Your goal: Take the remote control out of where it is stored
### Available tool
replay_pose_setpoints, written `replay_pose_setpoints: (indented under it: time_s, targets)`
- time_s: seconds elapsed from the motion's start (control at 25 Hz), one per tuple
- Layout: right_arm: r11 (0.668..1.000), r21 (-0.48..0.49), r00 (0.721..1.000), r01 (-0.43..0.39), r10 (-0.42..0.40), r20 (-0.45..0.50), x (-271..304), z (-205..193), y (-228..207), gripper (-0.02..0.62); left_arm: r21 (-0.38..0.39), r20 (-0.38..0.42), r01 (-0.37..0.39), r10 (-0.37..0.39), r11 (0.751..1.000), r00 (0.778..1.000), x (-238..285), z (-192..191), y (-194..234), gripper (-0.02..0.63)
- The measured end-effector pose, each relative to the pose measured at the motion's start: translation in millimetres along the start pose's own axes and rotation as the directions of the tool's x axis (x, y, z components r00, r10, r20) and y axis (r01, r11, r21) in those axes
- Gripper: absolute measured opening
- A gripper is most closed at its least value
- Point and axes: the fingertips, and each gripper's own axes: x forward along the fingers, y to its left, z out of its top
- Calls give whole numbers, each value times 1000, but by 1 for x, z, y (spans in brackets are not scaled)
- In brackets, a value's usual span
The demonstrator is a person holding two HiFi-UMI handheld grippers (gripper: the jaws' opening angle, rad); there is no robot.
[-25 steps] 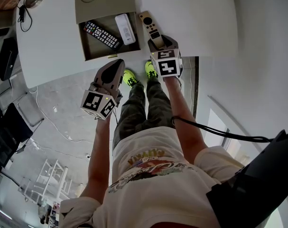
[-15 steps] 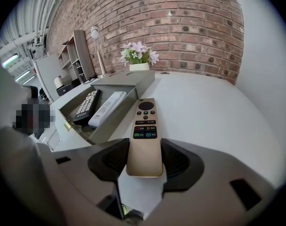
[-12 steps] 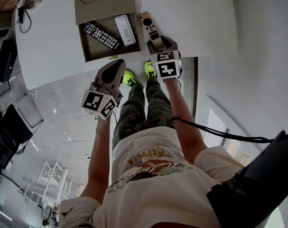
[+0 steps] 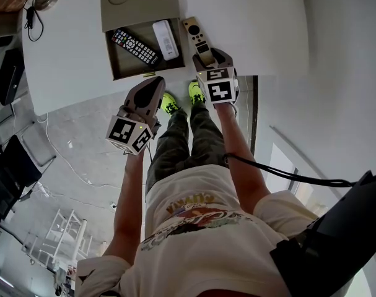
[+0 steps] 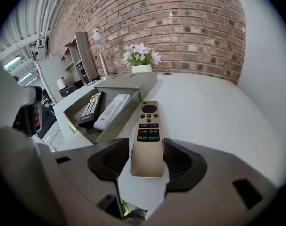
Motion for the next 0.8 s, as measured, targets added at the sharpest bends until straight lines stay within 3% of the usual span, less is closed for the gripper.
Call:
replay_pose_setpoints:
  time_s: [0.44, 0.64, 0.8]
  targets:
    - [1000, -20, 998, 12, -11, 54, -26, 24, -1, 212, 44, 37, 38, -39, 998, 999, 1, 26, -19, 6]
    - [998, -54, 998, -31, 34, 49, -36, 30, 1, 210, 60, 59, 63, -66, 996, 996, 3, 42, -34, 6]
    - [994, -107, 997, -26, 33, 71, -52, 43, 0, 84, 62, 75, 79, -83, 995, 994, 2, 53, -45, 6]
